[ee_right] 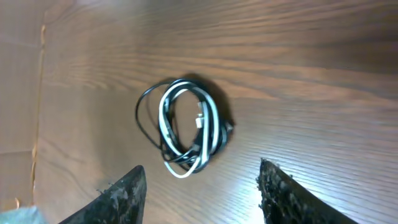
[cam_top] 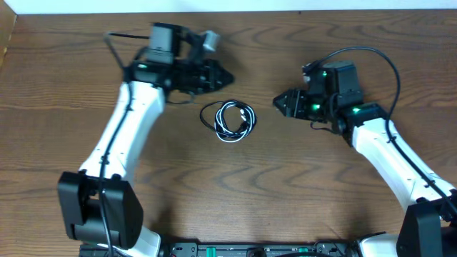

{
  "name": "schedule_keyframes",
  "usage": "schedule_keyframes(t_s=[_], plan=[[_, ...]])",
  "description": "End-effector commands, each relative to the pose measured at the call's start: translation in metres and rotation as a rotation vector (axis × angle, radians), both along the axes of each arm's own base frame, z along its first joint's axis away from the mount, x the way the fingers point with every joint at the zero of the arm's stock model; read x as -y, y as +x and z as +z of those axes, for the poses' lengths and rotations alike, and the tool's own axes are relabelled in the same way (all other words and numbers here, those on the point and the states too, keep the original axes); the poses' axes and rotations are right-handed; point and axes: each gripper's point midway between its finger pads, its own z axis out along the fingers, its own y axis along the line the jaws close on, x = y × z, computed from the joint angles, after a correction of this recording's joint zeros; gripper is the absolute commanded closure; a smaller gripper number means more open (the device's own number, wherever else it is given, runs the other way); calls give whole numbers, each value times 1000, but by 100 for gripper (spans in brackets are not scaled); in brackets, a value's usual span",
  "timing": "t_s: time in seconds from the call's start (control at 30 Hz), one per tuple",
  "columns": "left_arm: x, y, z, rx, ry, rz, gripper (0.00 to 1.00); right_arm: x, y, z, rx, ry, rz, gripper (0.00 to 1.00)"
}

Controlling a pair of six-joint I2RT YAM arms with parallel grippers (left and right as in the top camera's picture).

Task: Untangle cables

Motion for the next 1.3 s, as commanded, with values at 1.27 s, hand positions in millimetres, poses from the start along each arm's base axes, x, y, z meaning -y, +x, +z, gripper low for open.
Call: schedule_keyframes(t_s=[1.27], plan=[[-32, -5, -203, -35, 524, -349, 61, 17, 2, -10, 1, -88, -10, 39]])
